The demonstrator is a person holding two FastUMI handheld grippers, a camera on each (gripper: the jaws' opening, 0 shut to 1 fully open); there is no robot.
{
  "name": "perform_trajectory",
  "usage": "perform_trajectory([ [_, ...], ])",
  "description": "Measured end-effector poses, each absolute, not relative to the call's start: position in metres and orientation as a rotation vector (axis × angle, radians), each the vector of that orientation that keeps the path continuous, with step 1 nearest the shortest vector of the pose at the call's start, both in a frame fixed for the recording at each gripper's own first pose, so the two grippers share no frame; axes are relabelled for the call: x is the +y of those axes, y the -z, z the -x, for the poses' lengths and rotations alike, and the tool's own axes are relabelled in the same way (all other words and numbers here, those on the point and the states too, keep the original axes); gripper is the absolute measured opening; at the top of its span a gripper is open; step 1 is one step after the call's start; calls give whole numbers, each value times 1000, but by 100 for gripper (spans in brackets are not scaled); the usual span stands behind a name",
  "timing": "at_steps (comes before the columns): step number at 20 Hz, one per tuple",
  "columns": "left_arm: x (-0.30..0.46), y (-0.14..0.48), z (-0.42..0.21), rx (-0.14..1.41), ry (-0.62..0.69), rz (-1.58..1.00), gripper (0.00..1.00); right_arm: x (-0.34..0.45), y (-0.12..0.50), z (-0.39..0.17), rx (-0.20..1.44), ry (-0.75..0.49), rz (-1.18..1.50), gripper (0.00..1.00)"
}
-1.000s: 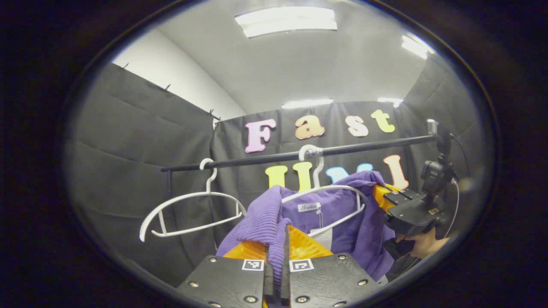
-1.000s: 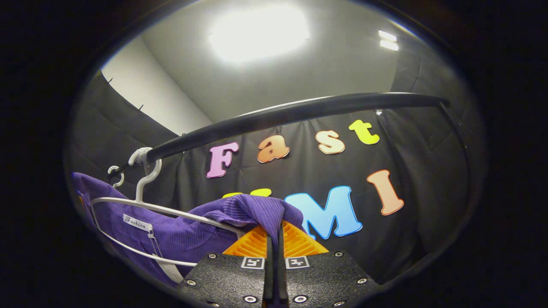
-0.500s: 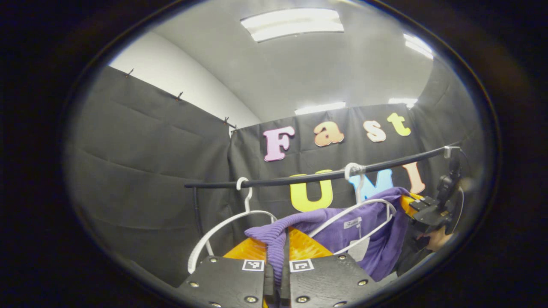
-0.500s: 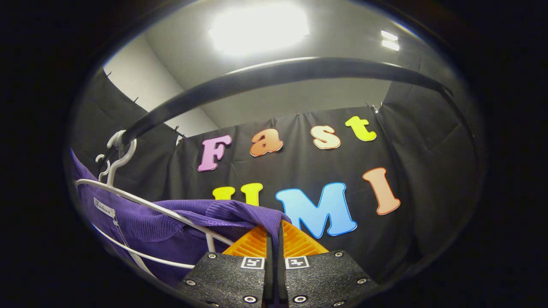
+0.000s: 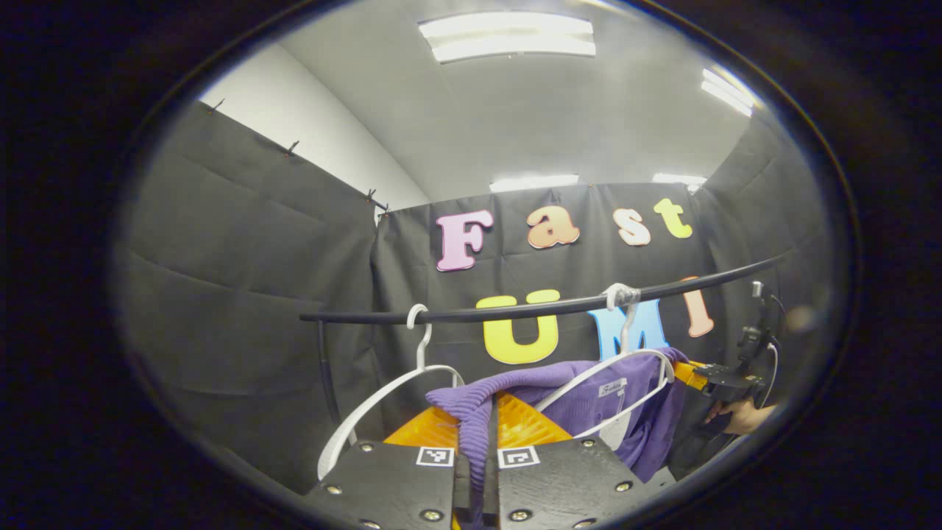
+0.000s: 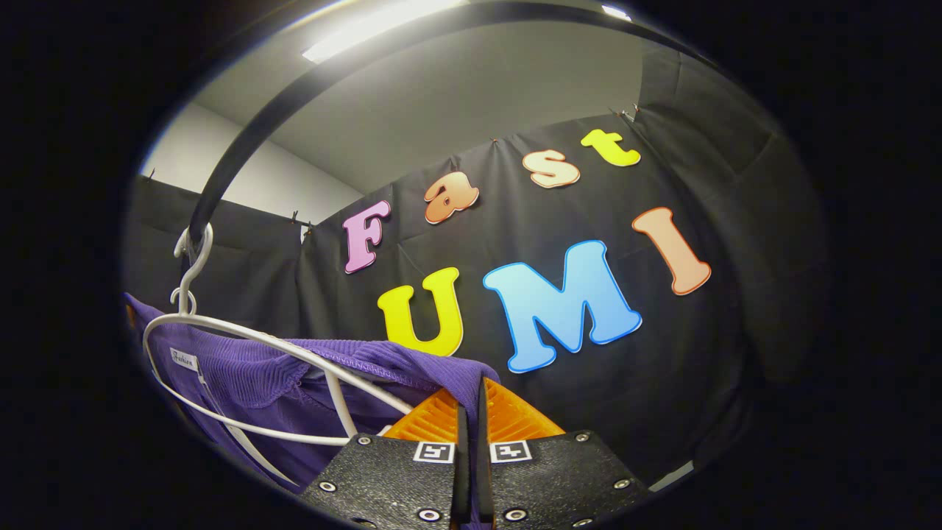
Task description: Grasp the clothes on the hanger with both hands and then place them into the laundry hamper below.
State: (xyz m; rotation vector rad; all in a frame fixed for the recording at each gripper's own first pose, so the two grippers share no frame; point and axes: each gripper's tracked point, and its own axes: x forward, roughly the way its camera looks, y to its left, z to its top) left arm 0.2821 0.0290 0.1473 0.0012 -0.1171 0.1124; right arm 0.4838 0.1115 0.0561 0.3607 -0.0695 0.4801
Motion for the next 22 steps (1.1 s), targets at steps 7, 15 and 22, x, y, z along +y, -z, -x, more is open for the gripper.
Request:
perform_trajectory([
  [7, 25, -135, -284, -77, -70, 17, 2, 123, -10, -498, 91, -529, -428, 3],
  [15, 38, -98, -267, -21, -103, 58, 4, 145, 47, -458, 183, -564, -337, 3],
  [22, 44, -80, -231, 6, -129, 12, 6, 144, 63, -411, 219, -578, -275, 3],
])
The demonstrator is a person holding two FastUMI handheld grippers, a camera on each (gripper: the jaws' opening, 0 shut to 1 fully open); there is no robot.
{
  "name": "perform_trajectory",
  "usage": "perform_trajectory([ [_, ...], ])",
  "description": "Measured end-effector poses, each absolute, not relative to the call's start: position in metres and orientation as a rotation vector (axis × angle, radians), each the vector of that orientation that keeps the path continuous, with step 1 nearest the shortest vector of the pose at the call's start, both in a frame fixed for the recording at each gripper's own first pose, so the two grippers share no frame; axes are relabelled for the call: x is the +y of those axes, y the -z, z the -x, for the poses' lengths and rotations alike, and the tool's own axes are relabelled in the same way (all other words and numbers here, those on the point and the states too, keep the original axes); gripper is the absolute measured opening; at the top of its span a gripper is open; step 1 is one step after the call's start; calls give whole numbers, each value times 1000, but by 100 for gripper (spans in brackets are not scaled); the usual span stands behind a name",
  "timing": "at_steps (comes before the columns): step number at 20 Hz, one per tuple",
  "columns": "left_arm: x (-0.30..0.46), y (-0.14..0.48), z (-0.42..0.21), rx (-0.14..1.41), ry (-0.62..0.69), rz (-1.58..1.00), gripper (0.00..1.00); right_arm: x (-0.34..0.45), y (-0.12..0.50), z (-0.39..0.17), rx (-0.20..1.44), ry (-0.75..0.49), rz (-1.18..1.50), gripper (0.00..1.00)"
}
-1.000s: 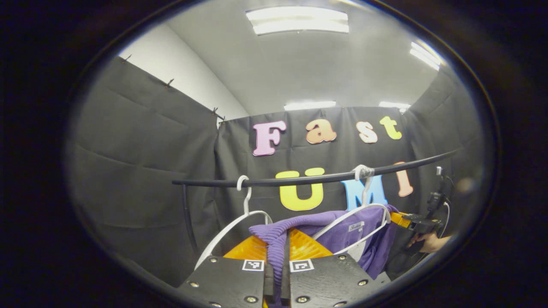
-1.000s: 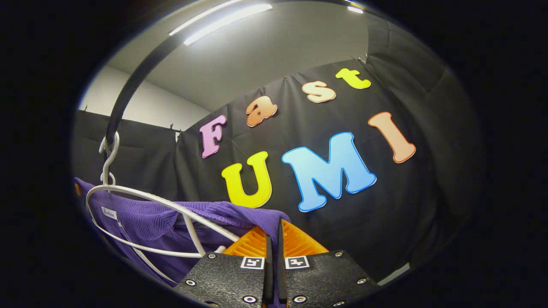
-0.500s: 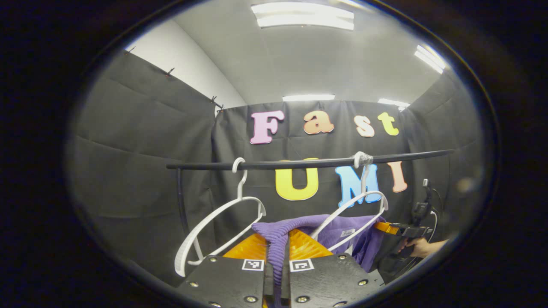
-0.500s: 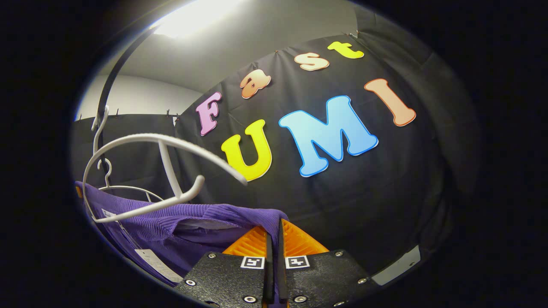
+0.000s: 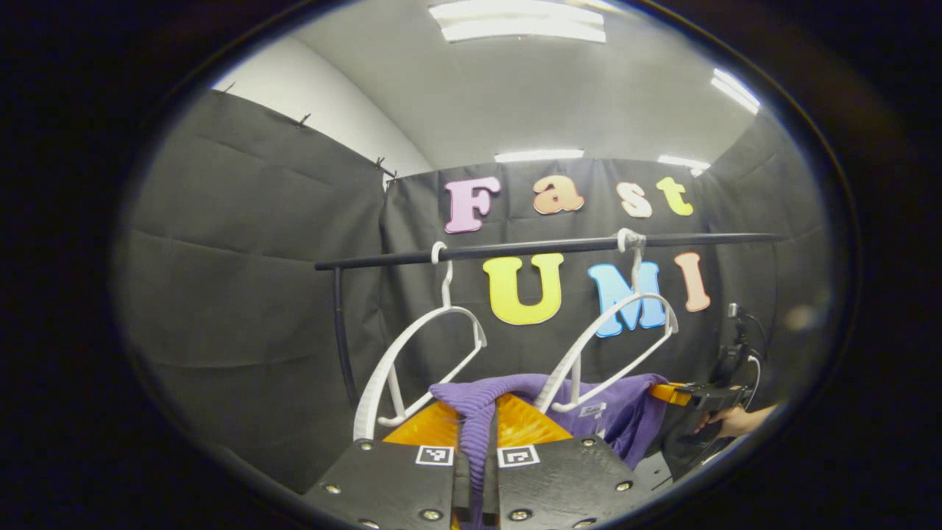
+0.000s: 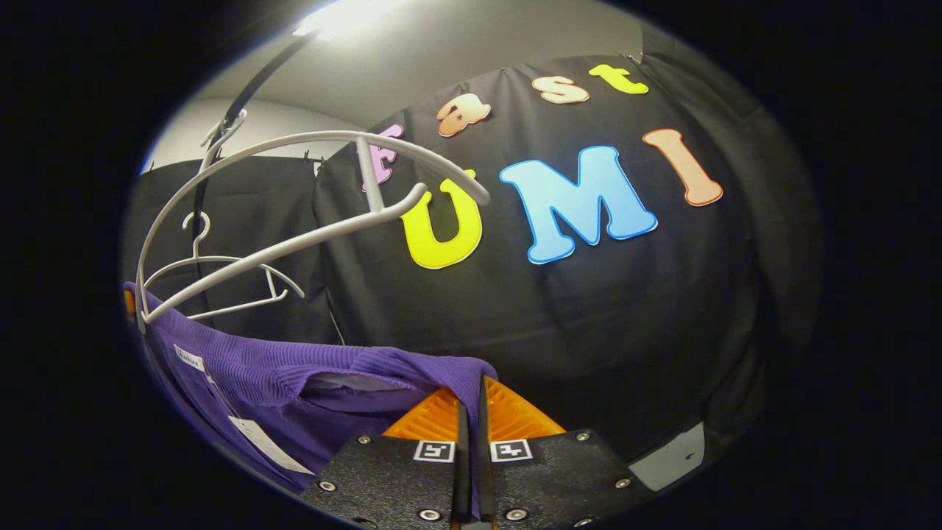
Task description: Grasp the clothes on the hanger with both hands and then place them into the laundry hamper below.
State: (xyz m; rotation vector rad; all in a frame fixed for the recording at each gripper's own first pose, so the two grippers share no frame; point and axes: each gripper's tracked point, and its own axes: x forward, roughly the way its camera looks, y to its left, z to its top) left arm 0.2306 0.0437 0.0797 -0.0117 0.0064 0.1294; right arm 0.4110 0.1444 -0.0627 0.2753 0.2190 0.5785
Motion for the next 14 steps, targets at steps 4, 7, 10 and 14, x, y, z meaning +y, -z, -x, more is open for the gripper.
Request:
perform_trajectory([
  [4, 38, -76, -206, -6, -103, 28, 11, 128, 46, -371, 200, -570, -268, 4],
  [7, 36, -72, -197, -9, -69, 65, 12, 115, 27, -341, 173, -565, -262, 3],
  [10, 36, -71, -184, -19, -30, 113, 7, 106, 10, -309, 150, -558, -261, 3],
  [14, 27, -61, -166, -18, 37, 158, 7, 104, -12, -266, 113, -554, -247, 3],
])
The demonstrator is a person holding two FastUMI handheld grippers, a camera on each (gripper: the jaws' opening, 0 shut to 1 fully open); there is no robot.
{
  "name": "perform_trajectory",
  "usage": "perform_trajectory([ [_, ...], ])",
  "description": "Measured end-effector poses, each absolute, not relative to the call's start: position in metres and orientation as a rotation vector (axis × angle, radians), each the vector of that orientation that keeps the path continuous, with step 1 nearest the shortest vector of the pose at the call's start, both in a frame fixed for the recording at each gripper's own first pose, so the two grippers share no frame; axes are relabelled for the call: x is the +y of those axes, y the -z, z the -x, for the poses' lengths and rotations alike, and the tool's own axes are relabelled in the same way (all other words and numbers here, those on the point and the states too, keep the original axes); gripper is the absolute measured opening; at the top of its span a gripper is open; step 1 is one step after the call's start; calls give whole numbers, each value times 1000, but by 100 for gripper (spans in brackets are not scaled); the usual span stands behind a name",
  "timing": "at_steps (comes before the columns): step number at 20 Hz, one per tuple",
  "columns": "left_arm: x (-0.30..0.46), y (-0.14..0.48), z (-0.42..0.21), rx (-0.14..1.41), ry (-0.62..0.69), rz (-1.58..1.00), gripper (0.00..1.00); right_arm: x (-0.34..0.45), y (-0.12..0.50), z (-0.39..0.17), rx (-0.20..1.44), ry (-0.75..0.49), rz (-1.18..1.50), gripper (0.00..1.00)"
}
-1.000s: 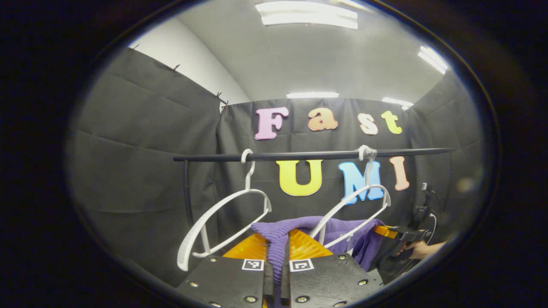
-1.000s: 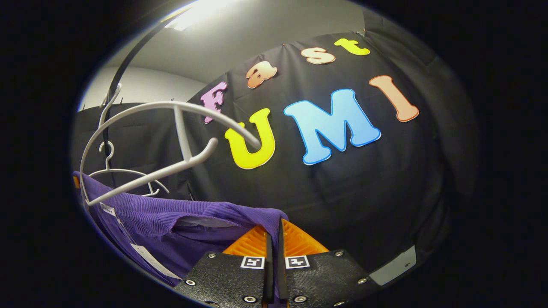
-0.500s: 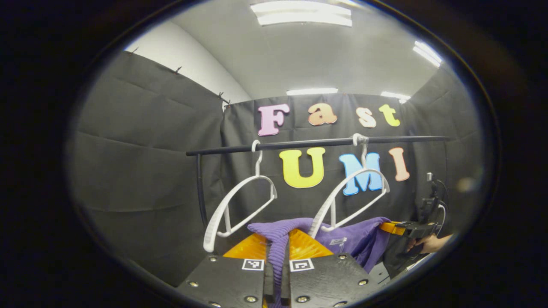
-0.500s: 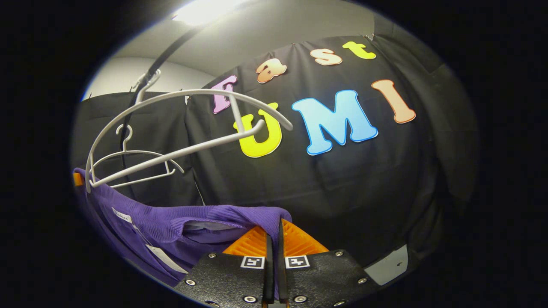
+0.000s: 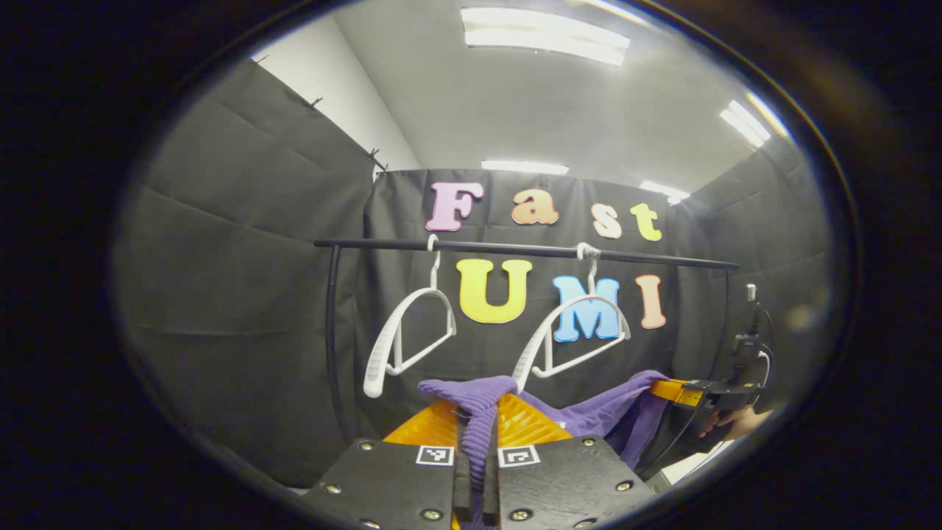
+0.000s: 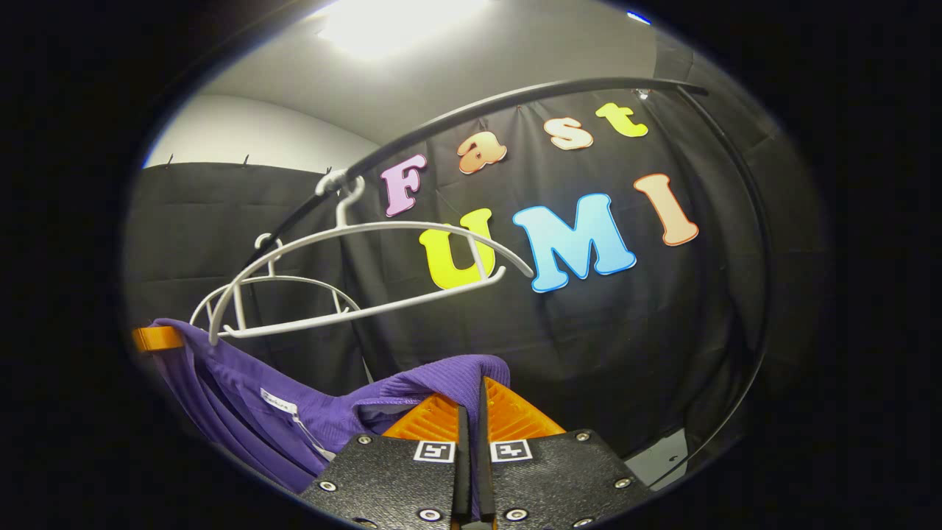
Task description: Grasp the clothes on the hanger with both hands and then place them into the laundry hamper below.
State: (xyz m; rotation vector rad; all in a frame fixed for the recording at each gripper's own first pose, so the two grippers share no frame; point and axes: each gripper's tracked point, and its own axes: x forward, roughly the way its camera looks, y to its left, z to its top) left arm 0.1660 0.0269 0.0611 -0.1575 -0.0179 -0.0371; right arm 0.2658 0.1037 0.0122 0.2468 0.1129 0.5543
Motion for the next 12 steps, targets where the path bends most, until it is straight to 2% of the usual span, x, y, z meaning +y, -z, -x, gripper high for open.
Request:
perform_trajectory([
  [1, 18, -58, -160, -14, 68, 176, 7, 105, -17, -256, 105, -557, -244, 3],
  [2, 9, -56, -153, -13, 98, 192, 12, 106, -21, -243, 99, -559, -243, 3],
  [3, -1, -51, -146, -10, 127, 197, 7, 107, -25, -234, 93, -559, -240, 3],
  [5, -17, -42, -135, 5, 180, 186, 7, 108, -28, -214, 89, -558, -240, 3],
  [6, -26, -36, -131, 16, 208, 186, 12, 109, -27, -204, 92, -557, -242, 3],
  [8, -45, -26, -130, 38, 257, 195, 2, 111, -24, -186, 100, -558, -236, 3],
  [9, -51, -19, -128, 49, 278, 199, 7, 112, -21, -177, 105, -558, -231, 3],
  [12, -69, -2, -123, 76, 329, 207, 7, 114, -5, -151, 133, -561, -217, 3],
])
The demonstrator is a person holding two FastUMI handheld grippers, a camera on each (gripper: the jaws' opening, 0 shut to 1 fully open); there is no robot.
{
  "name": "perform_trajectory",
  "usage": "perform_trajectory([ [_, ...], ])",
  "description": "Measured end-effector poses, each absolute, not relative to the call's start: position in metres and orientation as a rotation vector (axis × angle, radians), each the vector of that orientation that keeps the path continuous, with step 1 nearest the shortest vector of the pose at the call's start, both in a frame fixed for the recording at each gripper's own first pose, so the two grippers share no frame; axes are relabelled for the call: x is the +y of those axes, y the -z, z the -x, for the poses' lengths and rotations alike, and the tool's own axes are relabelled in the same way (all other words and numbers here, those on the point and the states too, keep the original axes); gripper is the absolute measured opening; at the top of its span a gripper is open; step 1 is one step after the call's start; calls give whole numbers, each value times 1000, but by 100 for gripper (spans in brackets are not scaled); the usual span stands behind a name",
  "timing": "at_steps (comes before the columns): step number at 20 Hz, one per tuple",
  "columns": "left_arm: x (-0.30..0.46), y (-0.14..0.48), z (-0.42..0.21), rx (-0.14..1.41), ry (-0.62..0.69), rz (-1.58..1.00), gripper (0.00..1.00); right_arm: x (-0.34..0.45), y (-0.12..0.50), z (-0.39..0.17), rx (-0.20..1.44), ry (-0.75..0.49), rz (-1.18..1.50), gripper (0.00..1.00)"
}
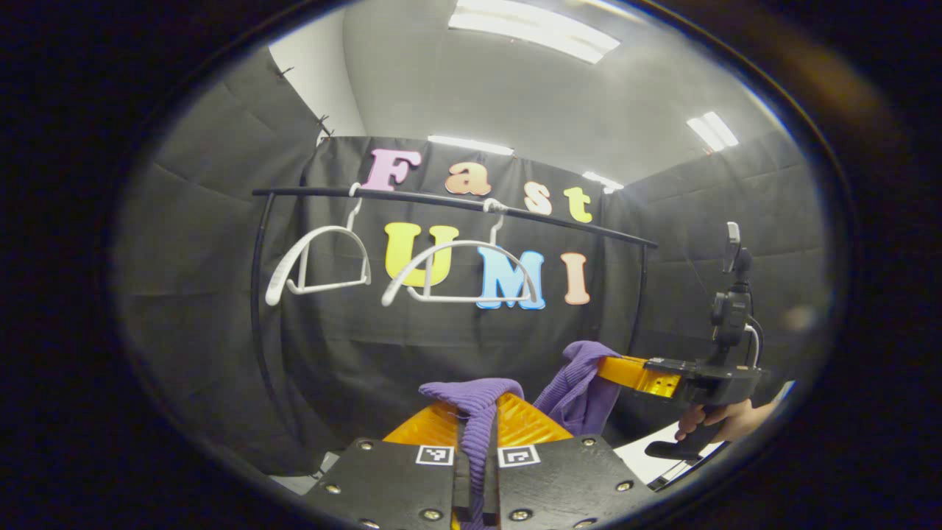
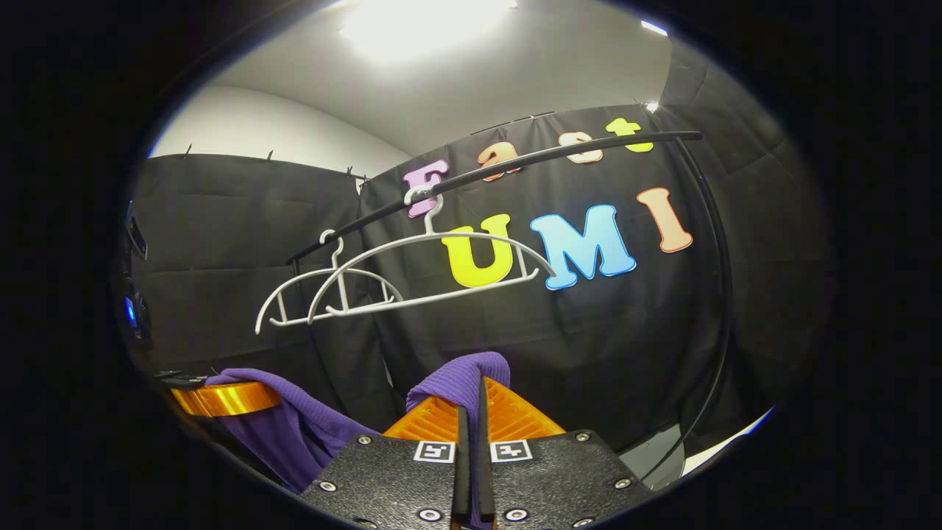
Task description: Grasp the clothes on the hanger with both hands and then place them into the laundry hamper below.
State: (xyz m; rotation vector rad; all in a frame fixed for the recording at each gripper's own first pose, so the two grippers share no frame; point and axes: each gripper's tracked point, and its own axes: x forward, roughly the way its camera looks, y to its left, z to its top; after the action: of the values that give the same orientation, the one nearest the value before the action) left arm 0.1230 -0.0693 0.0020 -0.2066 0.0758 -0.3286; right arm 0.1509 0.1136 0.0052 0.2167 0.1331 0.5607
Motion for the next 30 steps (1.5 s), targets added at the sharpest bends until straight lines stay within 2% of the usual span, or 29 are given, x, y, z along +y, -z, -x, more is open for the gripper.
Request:
perform_trajectory([
  [1, -76, 5, -119, 84, 341, 214, 7, 114, 2, -143, 148, -561, -211, 4],
  [2, -82, 13, -116, 94, 353, 222, 2, 115, 9, -135, 162, -564, -205, 3],
  [3, -89, 22, -113, 104, 362, 228, 7, 116, 18, -128, 176, -566, -197, 3],
  [10, -129, 107, -103, 220, 367, 208, 7, 112, 107, -101, 307, -559, -113, 4],
  [11, -131, 122, -100, 244, 362, 203, 11, 112, 121, -99, 331, -556, -98, 3],
  [13, -131, 147, -95, 284, 350, 186, 2, 110, 150, -94, 384, -548, -73, 4],
  [15, -130, 174, -90, 332, 340, 164, 11, 109, 178, -90, 437, -544, -54, 4],
  [18, -133, 208, -81, 409, 322, 161, 12, 109, 217, -81, 518, -535, -20, 4],
  [19, -136, 221, -81, 433, 312, 162, 7, 108, 229, -78, 544, -531, -10, 4],
  [20, -136, 231, -80, 457, 302, 158, 7, 107, 243, -75, 574, -531, 2, 4],
  [22, -139, 251, -78, 505, 286, 145, 11, 106, 265, -69, 626, -529, 28, 6],
  [23, -138, 263, -75, 528, 281, 135, 7, 104, 274, -61, 649, -528, 41, 6],
  [28, -133, 300, -72, 614, 261, 87, 8, 101, 314, -46, 733, -516, 88, 12],
  [30, -126, 309, -67, 639, 251, 82, 10, 99, 320, -42, 747, -507, 96, 22],
])
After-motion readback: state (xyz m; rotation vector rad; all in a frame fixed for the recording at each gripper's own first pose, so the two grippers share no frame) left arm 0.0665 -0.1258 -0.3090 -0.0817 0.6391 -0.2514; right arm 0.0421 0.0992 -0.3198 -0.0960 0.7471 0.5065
